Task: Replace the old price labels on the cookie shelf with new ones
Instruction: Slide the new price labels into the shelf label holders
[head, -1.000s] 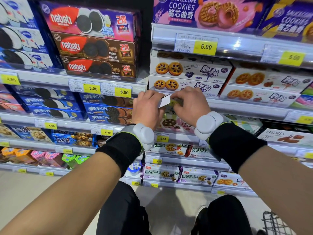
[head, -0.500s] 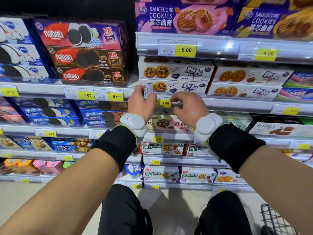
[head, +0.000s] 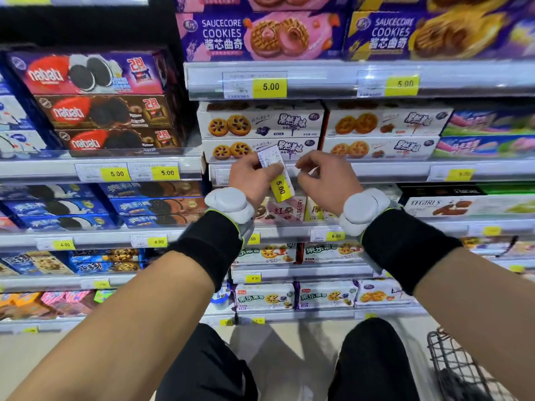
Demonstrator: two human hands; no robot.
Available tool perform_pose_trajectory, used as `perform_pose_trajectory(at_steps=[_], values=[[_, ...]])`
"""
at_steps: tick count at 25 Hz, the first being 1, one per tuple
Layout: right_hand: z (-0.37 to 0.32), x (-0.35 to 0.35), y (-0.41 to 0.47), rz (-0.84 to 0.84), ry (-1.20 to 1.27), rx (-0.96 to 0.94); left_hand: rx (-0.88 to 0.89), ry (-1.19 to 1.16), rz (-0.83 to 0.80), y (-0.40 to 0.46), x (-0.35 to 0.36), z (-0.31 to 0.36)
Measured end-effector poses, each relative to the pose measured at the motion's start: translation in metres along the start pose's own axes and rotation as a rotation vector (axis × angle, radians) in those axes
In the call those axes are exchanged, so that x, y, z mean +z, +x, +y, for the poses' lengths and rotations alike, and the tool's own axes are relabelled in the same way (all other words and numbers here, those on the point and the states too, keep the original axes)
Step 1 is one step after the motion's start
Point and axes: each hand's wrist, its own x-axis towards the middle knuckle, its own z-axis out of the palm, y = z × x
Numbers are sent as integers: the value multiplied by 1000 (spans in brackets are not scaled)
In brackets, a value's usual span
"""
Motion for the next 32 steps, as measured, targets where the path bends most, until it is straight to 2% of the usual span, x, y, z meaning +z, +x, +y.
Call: perform_pose_trajectory(at_steps=[4,9,14,22,32], values=[[16,-14,-2,58,87,79,-41,-96,-60,-3,30,4],[37,-35,-1,58,154,131,-13,-85,-60,-2,61,5],[57,-52,4,72,173,110,95,146,-35,3,80,2],[80,-62,6,33,197,135,159,322,-99,2,98,-3],[102,-76,14,84,80,182,427,640,-103,11,99,-6]])
